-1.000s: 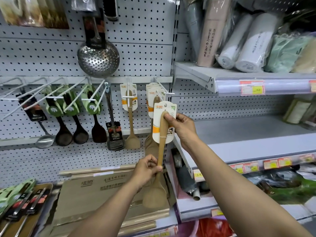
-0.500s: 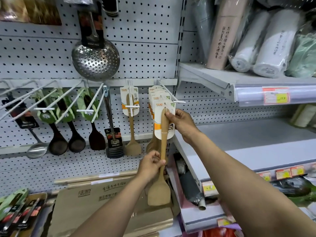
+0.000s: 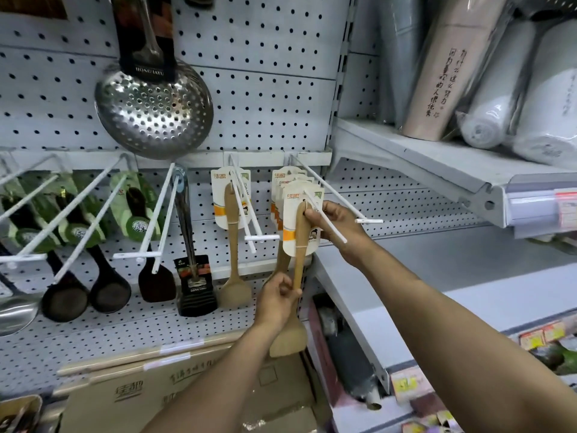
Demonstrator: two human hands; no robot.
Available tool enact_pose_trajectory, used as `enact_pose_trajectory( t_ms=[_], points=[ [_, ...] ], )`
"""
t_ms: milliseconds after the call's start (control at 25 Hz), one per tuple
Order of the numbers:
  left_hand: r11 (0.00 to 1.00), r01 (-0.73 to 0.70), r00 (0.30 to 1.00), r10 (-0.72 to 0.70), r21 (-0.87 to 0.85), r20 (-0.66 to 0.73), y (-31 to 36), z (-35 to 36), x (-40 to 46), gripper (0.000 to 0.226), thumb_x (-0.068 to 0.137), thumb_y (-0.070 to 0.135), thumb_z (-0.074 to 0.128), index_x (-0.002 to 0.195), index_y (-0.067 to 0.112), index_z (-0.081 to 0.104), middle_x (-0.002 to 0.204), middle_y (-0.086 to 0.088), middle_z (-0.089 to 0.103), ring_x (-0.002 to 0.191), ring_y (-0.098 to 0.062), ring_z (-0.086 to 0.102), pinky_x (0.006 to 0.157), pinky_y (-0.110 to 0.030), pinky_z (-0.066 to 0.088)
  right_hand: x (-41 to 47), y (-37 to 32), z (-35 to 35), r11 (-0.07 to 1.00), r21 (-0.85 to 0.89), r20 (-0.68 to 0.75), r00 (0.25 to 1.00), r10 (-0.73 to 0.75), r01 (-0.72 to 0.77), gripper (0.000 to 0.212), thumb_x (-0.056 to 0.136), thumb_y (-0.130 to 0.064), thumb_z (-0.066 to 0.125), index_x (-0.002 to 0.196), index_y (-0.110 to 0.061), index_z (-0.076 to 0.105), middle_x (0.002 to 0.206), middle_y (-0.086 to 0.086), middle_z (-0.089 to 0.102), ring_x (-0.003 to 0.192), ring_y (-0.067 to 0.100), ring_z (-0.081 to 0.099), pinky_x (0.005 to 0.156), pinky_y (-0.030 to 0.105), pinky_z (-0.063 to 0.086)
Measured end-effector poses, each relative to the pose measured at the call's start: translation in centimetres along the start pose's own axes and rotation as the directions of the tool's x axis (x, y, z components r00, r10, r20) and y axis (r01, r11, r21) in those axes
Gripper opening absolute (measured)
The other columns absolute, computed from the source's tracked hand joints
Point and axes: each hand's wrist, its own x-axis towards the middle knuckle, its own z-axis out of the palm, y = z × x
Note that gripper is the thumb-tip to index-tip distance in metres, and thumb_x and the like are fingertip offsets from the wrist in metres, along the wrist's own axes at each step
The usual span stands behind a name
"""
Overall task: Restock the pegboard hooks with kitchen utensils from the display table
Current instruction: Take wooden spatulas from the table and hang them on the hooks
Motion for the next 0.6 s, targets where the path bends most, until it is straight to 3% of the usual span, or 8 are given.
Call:
enact_pose_trajectory(
  t_ms=[200, 280, 440, 520, 600],
  points=[
    [0.999, -0.015, 1.000, 0.016, 0.051, -0.015, 0.7, -0.3, -0.5, 0.014, 0.086, 0.015, 0.069, 0.085, 0.017, 0.055, 0.079, 0.004, 0.062, 0.076, -0.013, 0.057, 0.060, -0.018, 0.041, -0.8, -0.4, 0.2, 0.998, -0.020, 0.001, 0.998, 0.062, -0.062, 0.032, 0.092, -0.025, 0.069, 0.118, -0.006, 0.067, 0.108, 0.004, 0.072, 0.100, 0.019, 0.067, 0.094, 0.049, 0.053],
    [0.998, -0.014, 1.000, 0.014, 0.058, -0.001, 1.0, -0.7, -1.5, 0.015, 0.086, 0.016, 0.070, 0.092, 0.018, 0.055, 0.087, 0.005, 0.062, 0.084, -0.015, 0.059, 0.067, -0.021, 0.043, -2.1, -0.8, 0.5, 0.994, -0.060, -0.027, 0.996, 0.088, -0.090, 0.034, 0.093, -0.031, 0.067, 0.115, -0.006, 0.065, 0.106, 0.002, 0.070, 0.102, 0.021, 0.064, 0.095, 0.052, 0.051],
    [0.981, -0.044, 0.998, 0.052, 0.187, -0.036, 1.9, -3.9, -4.8, 0.034, 0.085, 0.020, 0.072, 0.115, 0.017, 0.056, 0.110, 0.002, 0.064, 0.102, -0.019, 0.061, 0.087, -0.029, 0.049, -6.3, -1.1, 0.6, 0.939, -0.307, -0.126, 0.985, 0.120, -0.154, 0.047, 0.093, -0.047, 0.062, 0.126, -0.013, 0.056, 0.125, 0.004, 0.062, 0.112, 0.022, 0.057, 0.090, 0.038, 0.047],
    [0.944, -0.081, 0.994, 0.100, 0.321, -0.045, 2.7, -6.7, -7.9, 0.044, 0.083, 0.020, 0.074, 0.122, 0.020, 0.055, 0.121, 0.001, 0.062, 0.109, -0.020, 0.060, 0.093, -0.032, 0.049, -9.7, -1.5, 0.7, 0.831, -0.539, -0.074, 0.991, 0.116, -0.137, 0.056, 0.093, -0.050, 0.060, 0.135, -0.014, 0.052, 0.134, 0.007, 0.058, 0.118, 0.026, 0.056, 0.096, 0.037, 0.047],
    [0.874, -0.108, 0.987, 0.151, 0.474, -0.053, 3.4, -9.7, -12.1, 0.051, 0.082, 0.019, 0.075, 0.128, 0.021, 0.052, 0.129, -0.003, 0.057, 0.113, -0.022, 0.057, 0.093, -0.032, 0.049, -13.7, -2.5, 1.2, 0.631, -0.775, 0.024, 0.997, 0.076, -0.029, 0.055, 0.093, -0.049, 0.060, 0.136, -0.016, 0.051, 0.137, 0.007, 0.057, 0.123, 0.027, 0.054, 0.096, 0.034, 0.044]
  ],
)
